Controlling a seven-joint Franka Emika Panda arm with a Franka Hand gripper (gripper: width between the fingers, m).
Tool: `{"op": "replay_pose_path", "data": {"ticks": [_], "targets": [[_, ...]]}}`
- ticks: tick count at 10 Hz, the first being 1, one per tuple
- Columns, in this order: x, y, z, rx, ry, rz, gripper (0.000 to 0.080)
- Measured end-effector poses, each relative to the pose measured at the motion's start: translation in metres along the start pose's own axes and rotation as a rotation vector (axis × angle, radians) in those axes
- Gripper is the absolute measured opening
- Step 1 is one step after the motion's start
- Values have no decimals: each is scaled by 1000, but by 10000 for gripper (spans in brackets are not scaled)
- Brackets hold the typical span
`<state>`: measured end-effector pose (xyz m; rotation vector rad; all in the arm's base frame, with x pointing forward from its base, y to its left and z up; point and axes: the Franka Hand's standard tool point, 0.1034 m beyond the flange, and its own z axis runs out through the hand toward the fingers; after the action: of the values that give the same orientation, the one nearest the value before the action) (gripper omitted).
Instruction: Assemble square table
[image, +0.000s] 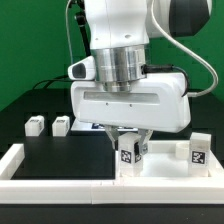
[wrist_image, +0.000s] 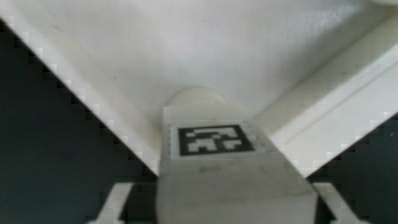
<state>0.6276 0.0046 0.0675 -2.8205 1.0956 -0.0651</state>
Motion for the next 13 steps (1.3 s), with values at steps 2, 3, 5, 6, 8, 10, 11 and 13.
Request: {"op": "replay_pose_path", "data": {"ticks": [2, 3, 5, 6, 8, 10, 11, 13], "targets": [[-2, 0, 1, -5, -3, 381, 294], [-2, 1, 0, -2, -2, 629, 294], [-1, 1, 0, 19, -20, 892, 294], [-1, 1, 0, 27, -28, 995, 294], [-1, 1, 1, 29, -29, 1074, 294], [-1, 1, 1, 29, -30, 1097, 489], [-2, 1, 1, 29, -30, 1089, 489], [-3, -3, 0, 29, -23, 897, 639]]}}
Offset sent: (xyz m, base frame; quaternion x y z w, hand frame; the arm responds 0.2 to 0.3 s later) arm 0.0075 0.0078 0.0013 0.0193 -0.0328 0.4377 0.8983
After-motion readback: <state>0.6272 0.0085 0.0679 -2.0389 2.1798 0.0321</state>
